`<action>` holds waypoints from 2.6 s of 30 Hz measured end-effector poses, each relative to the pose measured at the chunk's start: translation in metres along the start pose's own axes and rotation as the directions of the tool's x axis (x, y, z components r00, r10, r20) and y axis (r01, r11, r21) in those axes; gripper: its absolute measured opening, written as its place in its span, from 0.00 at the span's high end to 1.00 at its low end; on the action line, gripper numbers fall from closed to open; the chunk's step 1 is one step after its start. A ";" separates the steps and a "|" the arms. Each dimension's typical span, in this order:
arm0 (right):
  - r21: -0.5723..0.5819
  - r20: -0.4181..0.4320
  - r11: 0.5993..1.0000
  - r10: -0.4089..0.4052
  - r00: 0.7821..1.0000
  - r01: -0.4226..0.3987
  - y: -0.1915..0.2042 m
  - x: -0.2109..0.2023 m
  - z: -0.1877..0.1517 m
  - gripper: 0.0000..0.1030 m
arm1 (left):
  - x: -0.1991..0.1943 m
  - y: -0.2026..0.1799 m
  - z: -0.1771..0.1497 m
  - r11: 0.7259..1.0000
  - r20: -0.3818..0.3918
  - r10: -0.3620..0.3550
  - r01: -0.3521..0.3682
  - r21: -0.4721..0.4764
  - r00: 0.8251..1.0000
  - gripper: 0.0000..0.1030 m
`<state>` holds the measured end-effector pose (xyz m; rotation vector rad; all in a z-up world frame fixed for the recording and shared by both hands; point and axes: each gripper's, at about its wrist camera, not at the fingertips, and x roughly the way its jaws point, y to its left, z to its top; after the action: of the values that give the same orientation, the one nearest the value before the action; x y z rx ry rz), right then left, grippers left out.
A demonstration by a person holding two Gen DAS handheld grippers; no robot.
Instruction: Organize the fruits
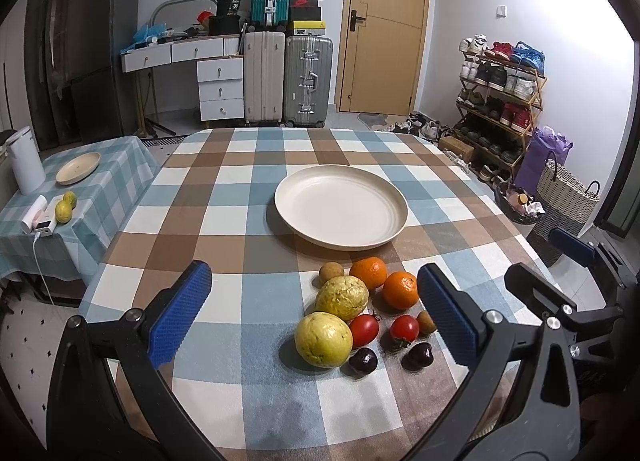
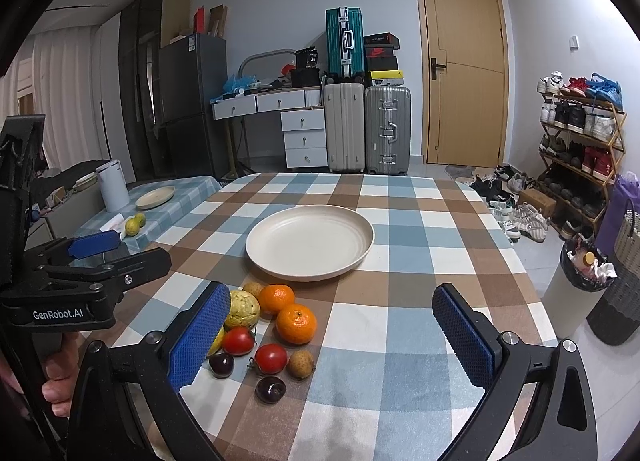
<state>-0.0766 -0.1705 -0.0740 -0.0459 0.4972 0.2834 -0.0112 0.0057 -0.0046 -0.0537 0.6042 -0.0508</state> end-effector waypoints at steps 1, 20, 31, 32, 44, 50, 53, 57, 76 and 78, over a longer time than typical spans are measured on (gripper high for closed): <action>0.000 -0.001 1.000 0.000 1.000 0.000 0.000 0.000 0.000 0.00 | 0.000 0.001 0.000 1.000 0.001 0.001 -0.001 0.000 1.000 0.01; 0.054 -0.068 0.998 0.041 0.997 -0.038 -0.011 0.028 -0.016 0.00 | 0.060 0.033 -0.043 0.970 -0.188 -0.210 0.180 -0.165 0.959 0.01; 0.083 -0.107 0.995 0.065 0.992 -0.057 -0.021 0.060 -0.020 0.00 | 0.111 0.063 -0.055 0.881 -0.248 -0.413 0.316 -0.351 0.877 0.05; 0.087 -0.112 0.995 0.067 0.991 -0.058 -0.022 0.063 -0.021 0.00 | 0.113 0.063 -0.056 0.876 -0.250 -0.425 0.325 -0.357 0.870 0.09; 0.087 -0.131 0.993 0.090 0.987 -0.078 -0.022 0.080 -0.017 0.00 | 0.134 0.068 -0.059 0.823 -0.286 -0.539 0.421 -0.382 0.792 0.56; 0.070 -0.142 0.994 0.097 0.985 -0.088 -0.017 0.084 -0.015 0.00 | 0.137 0.068 -0.054 0.826 -0.273 -0.536 0.430 -0.364 0.799 0.56; 0.063 -0.151 0.993 0.103 0.983 -0.095 -0.013 0.087 -0.014 0.00 | 0.132 0.067 -0.049 0.834 -0.253 -0.524 0.430 -0.347 0.813 0.56; 0.075 -0.166 0.989 0.140 0.976 -0.129 -0.008 0.089 -0.010 0.00 | 0.124 0.072 -0.044 0.830 -0.223 -0.527 0.440 -0.342 0.820 0.56; -0.046 -0.302 0.968 0.220 0.928 -0.245 0.075 0.109 -0.004 0.03 | 0.081 0.144 -0.043 0.871 -0.126 -0.424 0.365 -0.330 0.897 0.56; -0.091 -0.312 0.969 0.190 0.931 -0.228 0.084 0.113 -0.008 0.06 | 0.079 0.147 -0.045 0.869 -0.123 -0.422 0.363 -0.336 0.898 0.56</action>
<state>-0.0085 -0.0616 -0.1325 -0.1615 0.7902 0.5221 0.0334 0.1457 -0.0959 -0.4806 0.7849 -0.3655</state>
